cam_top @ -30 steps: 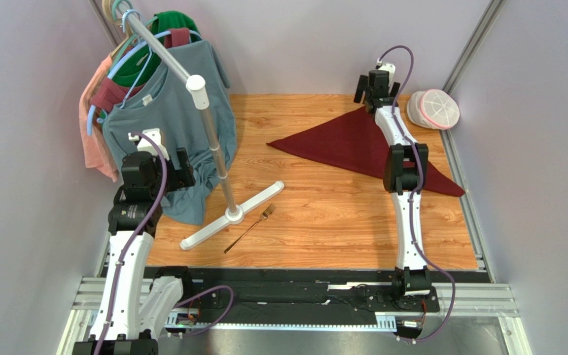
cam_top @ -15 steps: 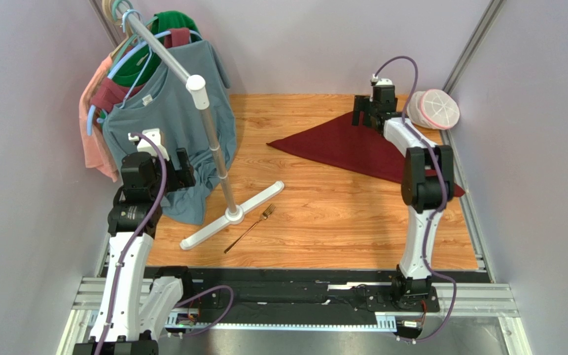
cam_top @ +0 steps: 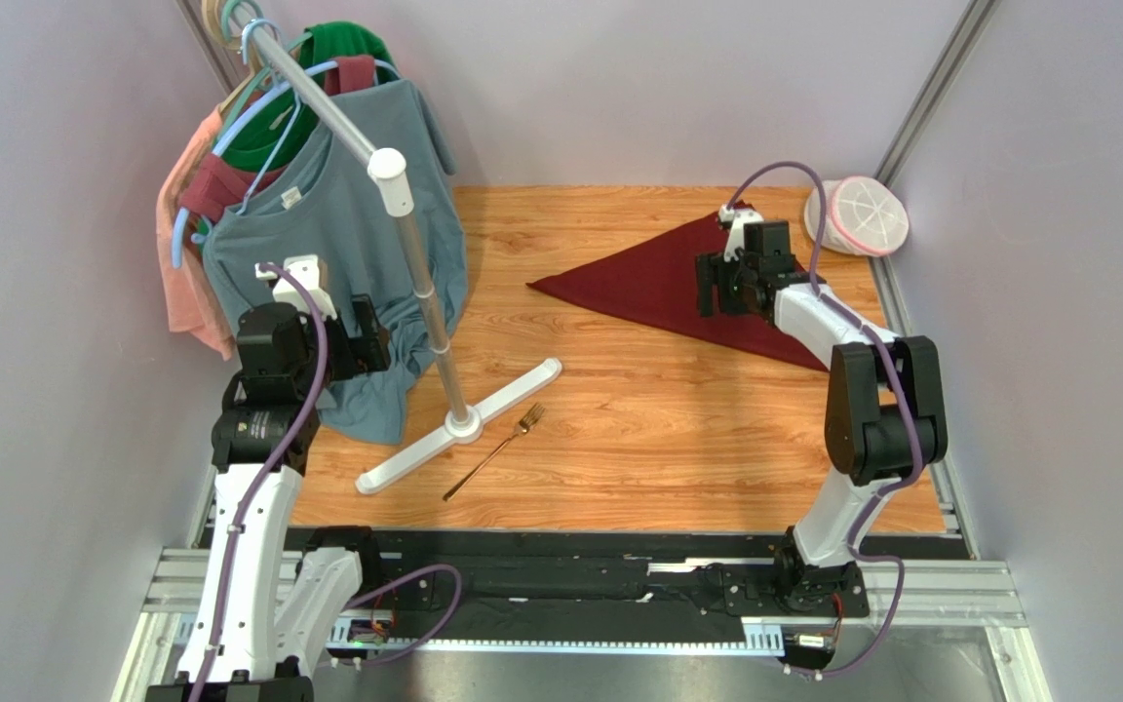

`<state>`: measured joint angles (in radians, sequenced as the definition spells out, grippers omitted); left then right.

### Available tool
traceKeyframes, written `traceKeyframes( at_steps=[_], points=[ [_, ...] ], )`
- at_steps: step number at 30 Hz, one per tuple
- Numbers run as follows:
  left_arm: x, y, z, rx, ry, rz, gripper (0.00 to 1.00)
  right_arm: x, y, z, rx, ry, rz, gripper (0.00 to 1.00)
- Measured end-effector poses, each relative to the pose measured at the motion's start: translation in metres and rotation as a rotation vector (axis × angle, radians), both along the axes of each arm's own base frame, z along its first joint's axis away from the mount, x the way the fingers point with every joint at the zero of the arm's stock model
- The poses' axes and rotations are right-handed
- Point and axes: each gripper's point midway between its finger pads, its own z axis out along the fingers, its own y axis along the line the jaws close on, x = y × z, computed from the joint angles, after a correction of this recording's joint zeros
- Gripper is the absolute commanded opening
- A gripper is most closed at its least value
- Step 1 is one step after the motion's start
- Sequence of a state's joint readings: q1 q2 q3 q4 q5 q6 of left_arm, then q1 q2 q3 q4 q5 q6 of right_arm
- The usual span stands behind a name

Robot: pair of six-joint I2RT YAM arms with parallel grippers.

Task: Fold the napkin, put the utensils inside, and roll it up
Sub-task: Fold the napkin

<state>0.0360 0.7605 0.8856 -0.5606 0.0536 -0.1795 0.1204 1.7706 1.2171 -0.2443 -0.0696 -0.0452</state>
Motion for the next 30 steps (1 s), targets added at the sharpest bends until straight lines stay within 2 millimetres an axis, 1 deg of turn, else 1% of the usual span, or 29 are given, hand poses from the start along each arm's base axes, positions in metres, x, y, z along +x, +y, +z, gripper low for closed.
traceKeyframes(
  at_steps=[1,3,6,9,15,17,25,30],
  points=[
    [0.000,0.000,0.000,-0.001,0.000,-0.002,0.98,-0.006,0.001,-0.008,-0.012,0.024,0.014,0.80],
    [0.000,-0.001,0.000,-0.003,0.000,-0.004,0.98,-0.013,0.003,-0.015,-0.030,0.048,0.038,0.80],
    [0.000,-0.002,0.000,-0.006,0.000,-0.009,0.98,-0.015,0.007,-0.017,-0.052,0.051,0.076,0.80],
    [0.000,-0.003,0.000,-0.008,0.000,-0.014,0.98,-0.017,0.012,-0.022,-0.076,0.060,0.117,0.77],
    [0.000,-0.003,0.000,-0.009,0.000,-0.015,0.98,-0.033,0.017,-0.055,-0.132,0.165,0.178,0.74],
    [0.000,-0.003,0.000,-0.009,0.000,-0.015,0.98,-0.038,0.017,-0.061,-0.150,0.188,0.190,0.73],
    [0.000,-0.005,0.000,-0.015,0.000,-0.020,0.98,-0.039,0.010,-0.067,-0.247,0.200,0.188,0.65],
    [0.000,-0.006,0.000,-0.021,0.002,-0.027,0.98,-0.037,0.005,-0.066,-0.291,0.193,0.174,0.61]
  ],
)
